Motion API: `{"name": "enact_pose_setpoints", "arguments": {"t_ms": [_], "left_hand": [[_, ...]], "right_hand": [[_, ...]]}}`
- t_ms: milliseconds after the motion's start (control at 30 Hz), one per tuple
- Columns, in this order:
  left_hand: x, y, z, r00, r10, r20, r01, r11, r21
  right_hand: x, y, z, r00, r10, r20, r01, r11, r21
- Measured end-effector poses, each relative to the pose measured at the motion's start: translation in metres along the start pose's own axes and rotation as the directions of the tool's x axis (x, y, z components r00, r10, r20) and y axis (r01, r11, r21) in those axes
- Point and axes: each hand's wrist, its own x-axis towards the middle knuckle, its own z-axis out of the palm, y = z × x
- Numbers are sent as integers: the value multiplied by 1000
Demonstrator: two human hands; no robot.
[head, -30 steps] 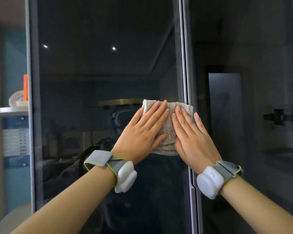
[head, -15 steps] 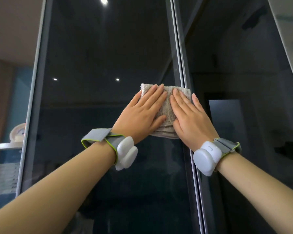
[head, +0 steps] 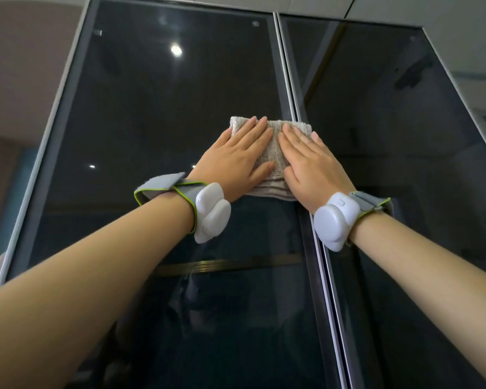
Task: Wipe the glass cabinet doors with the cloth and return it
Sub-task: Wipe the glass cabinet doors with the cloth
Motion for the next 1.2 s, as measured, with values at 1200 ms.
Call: {"name": "enact_pose_setpoints", "arguments": {"t_ms": [1200], "left_hand": [[-48,-119,-50,982,-182,50,182,983,9]], "right_hand": [[96,-113,2,993,-98,-64,107,983,152]]}}
